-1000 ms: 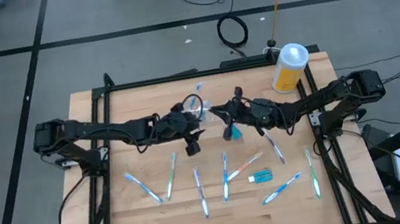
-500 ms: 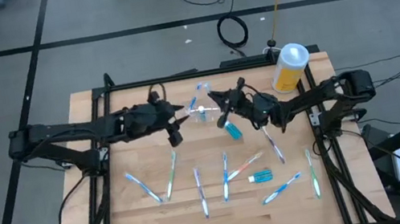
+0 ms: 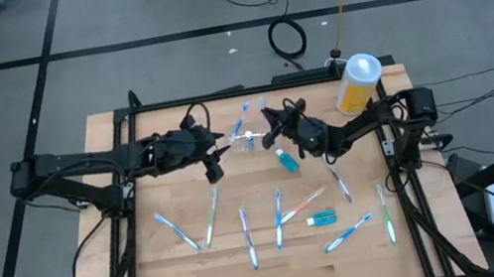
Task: Pick & Place toothbrushing station
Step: Put the blue toothbrush into the transparent organizer
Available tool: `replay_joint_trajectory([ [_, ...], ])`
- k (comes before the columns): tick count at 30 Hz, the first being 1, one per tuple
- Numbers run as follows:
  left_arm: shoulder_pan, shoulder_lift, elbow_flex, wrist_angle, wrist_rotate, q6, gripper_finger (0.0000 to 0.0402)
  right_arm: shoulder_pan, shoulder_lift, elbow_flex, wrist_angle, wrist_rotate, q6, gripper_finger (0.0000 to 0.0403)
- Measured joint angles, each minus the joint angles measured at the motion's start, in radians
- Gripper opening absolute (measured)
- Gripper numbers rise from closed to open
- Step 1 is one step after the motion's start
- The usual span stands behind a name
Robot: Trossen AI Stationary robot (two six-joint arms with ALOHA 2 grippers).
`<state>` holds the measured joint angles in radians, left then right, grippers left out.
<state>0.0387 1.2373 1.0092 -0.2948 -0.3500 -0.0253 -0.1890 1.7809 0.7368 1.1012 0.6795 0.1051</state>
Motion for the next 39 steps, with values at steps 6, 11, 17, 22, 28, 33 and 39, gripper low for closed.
replay_joint_trajectory([
  [6, 0.000, 0.000, 0.000, -0.001, 0.000, -0.001, 0.0175, -0.002, 0.000, 0.000, -0.052, 0.004, 0.100, 0.0021],
  [11, 0.000, 0.000, 0.000, -0.001, 0.000, -0.004, 0.0175, -0.002, -0.001, 0.000, -0.057, 0.004, 0.101, 0.0052],
  [17, 0.000, 0.000, 0.000, -0.001, 0.000, -0.007, 0.0175, -0.002, -0.001, 0.000, -0.060, 0.005, 0.141, 0.0095],
  [22, 0.000, 0.000, 0.000, -0.001, 0.000, -0.007, 0.0175, -0.003, -0.001, 0.000, -0.059, 0.023, 0.134, 0.0128],
  [28, 0.000, 0.000, 0.000, -0.015, 0.000, -0.010, 0.0175, 0.000, -0.029, 0.000, -0.063, 0.107, 0.030, 0.0155],
  [33, 0.000, 0.000, 0.000, -0.027, 0.000, -0.010, 0.0175, 0.041, -0.093, 0.000, -0.073, 0.076, -0.104, 0.0164],
  [39, 0.000, 0.000, 0.000, -0.054, -0.001, -0.008, 0.0175, 0.125, -0.213, 0.000, -0.248, -0.021, -0.314, 0.0164],
])
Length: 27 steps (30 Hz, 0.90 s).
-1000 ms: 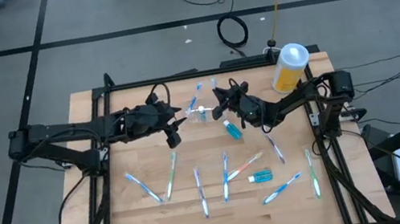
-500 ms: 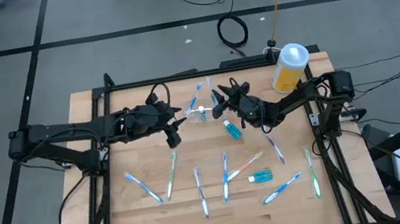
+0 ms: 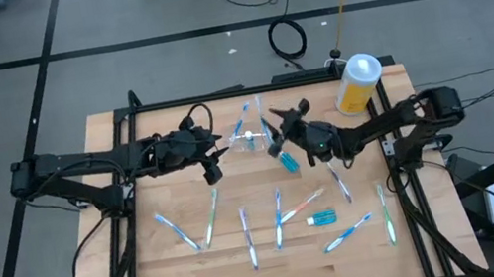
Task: Pick & Place toothbrushing station
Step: Put the blue toothbrush into the transparent organizer
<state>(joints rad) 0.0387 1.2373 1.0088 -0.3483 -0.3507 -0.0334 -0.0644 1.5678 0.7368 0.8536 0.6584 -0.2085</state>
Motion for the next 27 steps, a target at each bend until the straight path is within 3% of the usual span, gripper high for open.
replay_joint_trajectory([
  [4, 0.000, 0.000, 0.000, -0.004, 0.000, -0.004, 0.0175, 0.041, -0.086, 0.000, -0.147, -0.152, 0.042, 0.0164],
  [9, 0.000, 0.000, 0.000, -0.108, 0.003, -0.095, 0.0175, 0.055, -0.173, 0.000, -0.335, -0.242, 0.186, 0.0164],
  [17, -0.037, 0.034, -0.002, -0.428, 0.009, -0.450, 0.0175, 0.055, -0.231, 0.000, -0.637, -0.244, 0.340, 0.0164],
  [24, -0.130, 0.129, -0.002, -0.518, 0.013, -0.720, 0.0175, 0.055, -0.231, 0.000, -0.643, -0.244, 0.346, 0.0164],
  [27, -0.172, 0.174, -0.002, -0.562, 0.091, -0.848, 0.0175, 0.055, -0.231, 0.000, -0.642, -0.244, 0.346, 0.0164],
])
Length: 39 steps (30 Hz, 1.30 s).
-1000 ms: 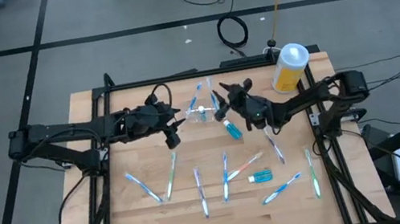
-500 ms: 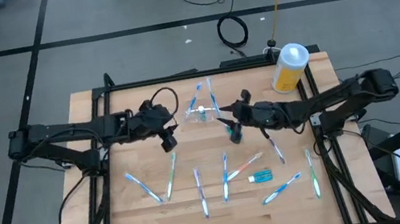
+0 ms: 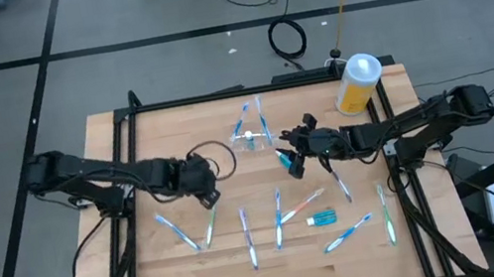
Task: Pick & Place toothbrushing station
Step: Put the blue toothbrush into the transparent organizer
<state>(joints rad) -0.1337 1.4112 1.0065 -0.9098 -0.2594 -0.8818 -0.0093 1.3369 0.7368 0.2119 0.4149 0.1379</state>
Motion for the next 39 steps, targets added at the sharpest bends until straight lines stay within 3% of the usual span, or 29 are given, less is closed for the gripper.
replay_joint_trajectory([
  [3, -0.042, 0.034, 0.000, -0.048, 0.076, -0.111, 0.0175, 0.000, 0.000, 0.000, -0.002, 0.000, 0.000, 0.0164],
  [8, -0.113, 0.055, 0.000, -0.179, 0.111, -0.271, 0.0175, 0.000, 0.000, 0.000, -0.003, 0.000, -0.017, 0.0164],
  [17, -0.217, 0.054, -0.002, -0.398, 0.113, -0.530, 0.0175, 0.000, 0.000, 0.000, 0.000, 0.000, -0.030, 0.0164],
  [24, -0.288, -0.006, -0.150, -0.217, 0.229, -0.602, 0.0175, -0.022, 0.000, 0.000, 0.000, -0.001, -0.045, 0.0164],
  [30, -0.338, -0.056, -0.244, 0.012, 0.243, -0.709, 0.0175, -0.044, 0.000, 0.000, 0.001, -0.012, -0.046, 0.0164],
  [39, -0.462, -0.058, -0.245, 0.021, 0.225, -1.016, 0.0175, -0.113, 0.000, 0.000, 0.142, -0.185, -0.082, 0.0164],
])
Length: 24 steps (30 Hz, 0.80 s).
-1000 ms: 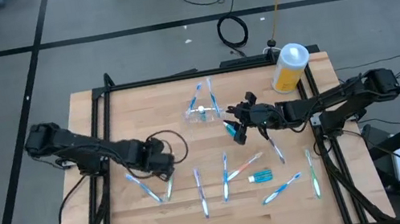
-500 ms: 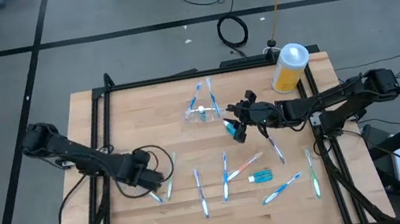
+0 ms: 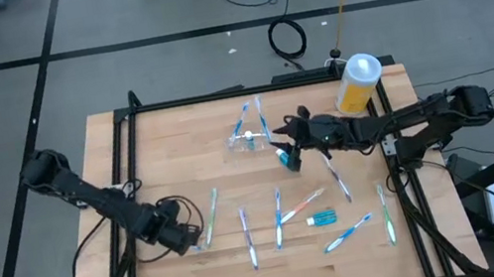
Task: Pick & Place toothbrushing station
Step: Put the blue toothbrush into the transparent organizer
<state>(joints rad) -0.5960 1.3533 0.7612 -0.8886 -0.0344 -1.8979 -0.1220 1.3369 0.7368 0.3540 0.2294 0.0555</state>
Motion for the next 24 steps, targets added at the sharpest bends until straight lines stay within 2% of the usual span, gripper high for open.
replay_joint_trajectory([
  [6, -0.037, 0.001, -0.014, 0.009, -0.161, -0.266, 0.0175, -0.041, 0.000, 0.000, 0.088, 0.001, 0.000, 0.0164],
  [11, -0.060, 0.015, -0.102, 0.099, -0.116, -0.451, 0.0175, -0.067, 0.000, 0.000, 0.087, 0.000, 0.000, 0.0164],
  [15, -0.087, 0.031, -0.156, 0.170, -0.119, -0.571, 0.0175, -0.080, 0.000, 0.000, 0.087, 0.001, 0.000, 0.0164],
  [24, -0.086, 0.031, -0.181, 0.142, -0.143, -0.523, 0.0175, -0.085, 0.000, 0.000, 0.087, 0.000, 0.000, 0.0164],
])
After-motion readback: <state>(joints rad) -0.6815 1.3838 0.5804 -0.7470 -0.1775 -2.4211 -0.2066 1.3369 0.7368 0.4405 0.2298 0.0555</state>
